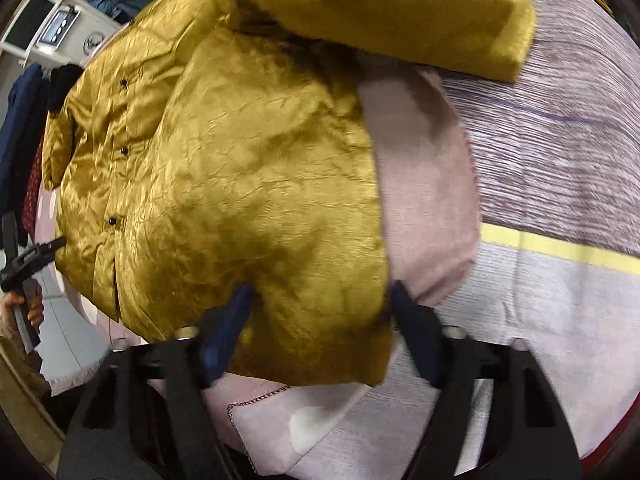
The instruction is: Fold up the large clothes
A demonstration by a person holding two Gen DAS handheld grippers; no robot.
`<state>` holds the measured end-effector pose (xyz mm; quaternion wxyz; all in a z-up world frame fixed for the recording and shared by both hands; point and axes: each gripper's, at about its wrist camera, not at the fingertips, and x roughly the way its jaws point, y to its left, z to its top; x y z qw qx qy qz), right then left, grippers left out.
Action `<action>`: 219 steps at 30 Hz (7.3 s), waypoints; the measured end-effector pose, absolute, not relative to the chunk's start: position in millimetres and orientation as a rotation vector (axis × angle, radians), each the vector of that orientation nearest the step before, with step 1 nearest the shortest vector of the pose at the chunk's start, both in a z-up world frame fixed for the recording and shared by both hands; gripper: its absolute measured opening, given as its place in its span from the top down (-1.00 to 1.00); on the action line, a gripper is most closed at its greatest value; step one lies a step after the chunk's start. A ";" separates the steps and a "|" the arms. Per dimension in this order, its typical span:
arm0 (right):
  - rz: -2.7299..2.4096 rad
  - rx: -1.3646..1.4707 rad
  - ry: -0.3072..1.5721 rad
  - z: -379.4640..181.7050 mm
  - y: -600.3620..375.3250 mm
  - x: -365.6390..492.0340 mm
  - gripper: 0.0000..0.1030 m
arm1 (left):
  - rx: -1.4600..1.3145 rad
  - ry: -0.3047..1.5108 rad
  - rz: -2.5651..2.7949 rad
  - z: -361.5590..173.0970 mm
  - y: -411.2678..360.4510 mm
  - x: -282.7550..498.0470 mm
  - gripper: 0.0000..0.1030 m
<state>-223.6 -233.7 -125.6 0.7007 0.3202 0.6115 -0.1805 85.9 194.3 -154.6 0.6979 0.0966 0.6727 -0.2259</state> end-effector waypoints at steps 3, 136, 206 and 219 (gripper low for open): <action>-0.382 0.701 1.378 -127.4 -225.4 -217.7 0.65 | 0.274 1.485 -0.512 -151.7 177.1 84.4 0.09; -0.218 0.183 1.141 -56.3 -187.3 32.2 -0.07 | 0.584 1.040 -0.856 -77.7 -21.1 103.8 -0.70; -1.099 1.454 0.501 -77.5 -321.3 -452.2 0.01 | 0.577 1.143 -0.712 -50.7 52.2 -47.4 -0.87; -1.169 1.490 0.359 -63.3 -318.1 -490.4 -0.27 | 0.537 1.181 -0.650 -57.5 74.0 -42.7 -0.87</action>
